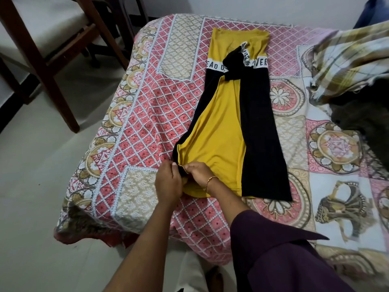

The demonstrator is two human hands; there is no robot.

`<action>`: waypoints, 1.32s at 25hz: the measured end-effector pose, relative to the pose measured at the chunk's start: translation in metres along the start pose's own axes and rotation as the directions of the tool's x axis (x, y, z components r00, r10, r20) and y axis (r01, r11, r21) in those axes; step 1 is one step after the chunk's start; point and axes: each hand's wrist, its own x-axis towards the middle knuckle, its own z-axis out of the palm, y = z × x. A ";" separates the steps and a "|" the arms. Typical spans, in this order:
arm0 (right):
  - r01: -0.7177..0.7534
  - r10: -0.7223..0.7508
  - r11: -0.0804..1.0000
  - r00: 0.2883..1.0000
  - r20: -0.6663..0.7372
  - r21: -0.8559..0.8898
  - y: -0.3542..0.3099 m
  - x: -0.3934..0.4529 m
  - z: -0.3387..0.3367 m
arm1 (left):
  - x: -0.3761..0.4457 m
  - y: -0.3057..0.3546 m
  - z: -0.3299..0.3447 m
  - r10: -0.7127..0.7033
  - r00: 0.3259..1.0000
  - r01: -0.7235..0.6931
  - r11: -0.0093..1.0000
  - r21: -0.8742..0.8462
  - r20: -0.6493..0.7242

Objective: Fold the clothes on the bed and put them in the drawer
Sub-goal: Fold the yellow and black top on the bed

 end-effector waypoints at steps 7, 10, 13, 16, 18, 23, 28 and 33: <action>-0.097 0.158 0.894 0.982 -0.105 0.438 0.013 -0.020 -0.038 | -0.018 0.015 0.026 0.482 0.851 -0.468 0.876 -0.113 0.208; -0.124 0.188 0.970 0.928 -0.323 0.209 0.040 -0.041 -0.074 | -0.032 0.011 0.048 0.553 0.733 -0.657 0.726 0.203 0.396; -0.171 0.059 0.970 0.855 -0.515 -0.172 0.062 -0.064 -0.091 | -0.039 0.007 0.058 0.470 0.693 -0.704 0.604 0.374 0.546; -0.279 0.048 0.900 0.827 -0.560 -0.335 0.075 -0.077 -0.088 | -0.045 0.015 0.054 0.367 0.716 -0.680 0.559 0.474 0.594; -0.365 0.097 0.841 0.827 -0.554 -0.398 0.076 -0.079 -0.086 | -0.045 0.023 0.052 0.290 0.716 -0.676 0.516 0.527 0.634; -0.340 0.033 0.852 0.794 -0.607 -0.398 0.050 -0.068 -0.100 | -0.017 0.056 0.057 0.293 0.732 -0.665 0.502 0.553 0.615; -0.154 -0.141 0.850 0.855 -0.498 -0.504 0.041 -0.044 -0.110 | 0.003 0.062 0.057 0.354 0.693 -0.696 0.556 0.455 0.628; -0.042 -0.177 0.909 0.861 -0.476 -0.414 0.015 -0.003 -0.120 | 0.063 0.075 0.058 0.457 0.765 -0.622 0.708 0.335 0.454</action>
